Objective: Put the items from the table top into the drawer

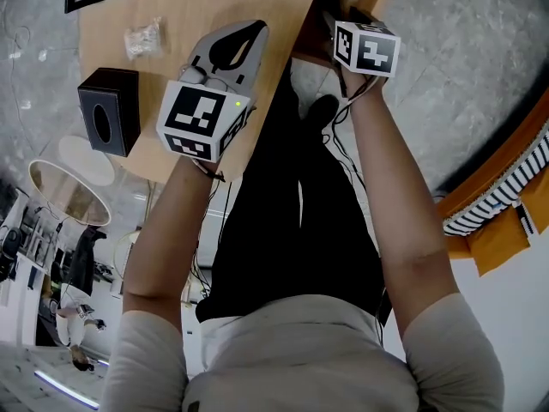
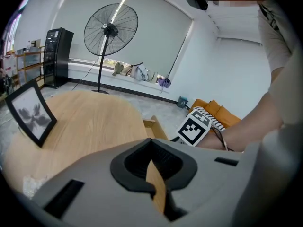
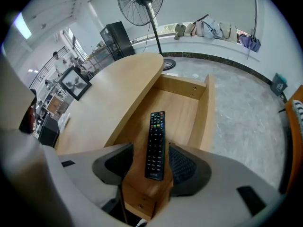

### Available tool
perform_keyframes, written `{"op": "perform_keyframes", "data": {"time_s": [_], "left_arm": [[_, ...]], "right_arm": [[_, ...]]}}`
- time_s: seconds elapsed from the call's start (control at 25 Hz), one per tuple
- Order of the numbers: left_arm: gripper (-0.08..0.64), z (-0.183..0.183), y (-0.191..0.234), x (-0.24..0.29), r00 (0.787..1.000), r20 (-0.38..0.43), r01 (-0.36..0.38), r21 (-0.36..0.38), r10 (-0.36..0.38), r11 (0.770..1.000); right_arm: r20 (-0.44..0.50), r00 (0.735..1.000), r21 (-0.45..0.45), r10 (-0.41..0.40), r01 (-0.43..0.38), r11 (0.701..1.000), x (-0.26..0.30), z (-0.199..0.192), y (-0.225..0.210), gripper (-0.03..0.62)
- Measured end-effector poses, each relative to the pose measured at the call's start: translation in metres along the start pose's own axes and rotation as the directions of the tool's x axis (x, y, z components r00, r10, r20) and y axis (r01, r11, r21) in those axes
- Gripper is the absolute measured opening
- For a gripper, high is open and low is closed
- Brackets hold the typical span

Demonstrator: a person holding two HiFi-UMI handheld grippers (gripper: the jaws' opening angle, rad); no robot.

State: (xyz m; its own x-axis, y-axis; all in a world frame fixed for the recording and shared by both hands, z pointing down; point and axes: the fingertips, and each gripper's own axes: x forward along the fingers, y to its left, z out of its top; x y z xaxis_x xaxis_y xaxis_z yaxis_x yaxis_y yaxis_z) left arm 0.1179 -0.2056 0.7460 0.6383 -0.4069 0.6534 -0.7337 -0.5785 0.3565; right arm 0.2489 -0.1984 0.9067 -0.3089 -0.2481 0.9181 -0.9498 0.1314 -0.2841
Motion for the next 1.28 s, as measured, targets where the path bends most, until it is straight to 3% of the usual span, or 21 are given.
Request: {"op": "perform_keyframes", "data": {"time_s": [0.44,0.76,1.0,1.12,1.28], "left_arm": [[0.009,0.04,-0.041,-0.048,0.998,0.056,-0.018,0.013,0.018,1.0],[0.009,0.094,-0.09,-0.108,0.989,0.138,-0.054,0.02,0.05,0.998],[0.009,0.149,-0.146,-0.173,0.977,0.206,-0.061,0.055,0.048,0.997],[0.009,0.184,-0.181,-0.212,0.964,0.265,-0.065,0.107,0.035,0.992],[0.009,0.225,-0.234,-0.262,0.941,0.338,-0.074,0.17,0.012,0.983]], "right_arm": [[0.116,0.993,-0.077,0.022,-0.013,0.997,-0.096,0.018,0.033,0.238],[0.274,0.961,-0.146,0.045,-0.005,0.989,-0.215,0.051,0.059,0.188],[0.407,0.902,-0.286,0.146,-0.027,0.958,-0.343,0.065,0.101,0.135],[0.476,0.855,-0.371,0.208,-0.019,0.928,-0.417,0.065,0.118,0.102],[0.571,0.78,-0.41,0.256,0.0,0.912,-0.511,0.064,0.13,0.063]]}}
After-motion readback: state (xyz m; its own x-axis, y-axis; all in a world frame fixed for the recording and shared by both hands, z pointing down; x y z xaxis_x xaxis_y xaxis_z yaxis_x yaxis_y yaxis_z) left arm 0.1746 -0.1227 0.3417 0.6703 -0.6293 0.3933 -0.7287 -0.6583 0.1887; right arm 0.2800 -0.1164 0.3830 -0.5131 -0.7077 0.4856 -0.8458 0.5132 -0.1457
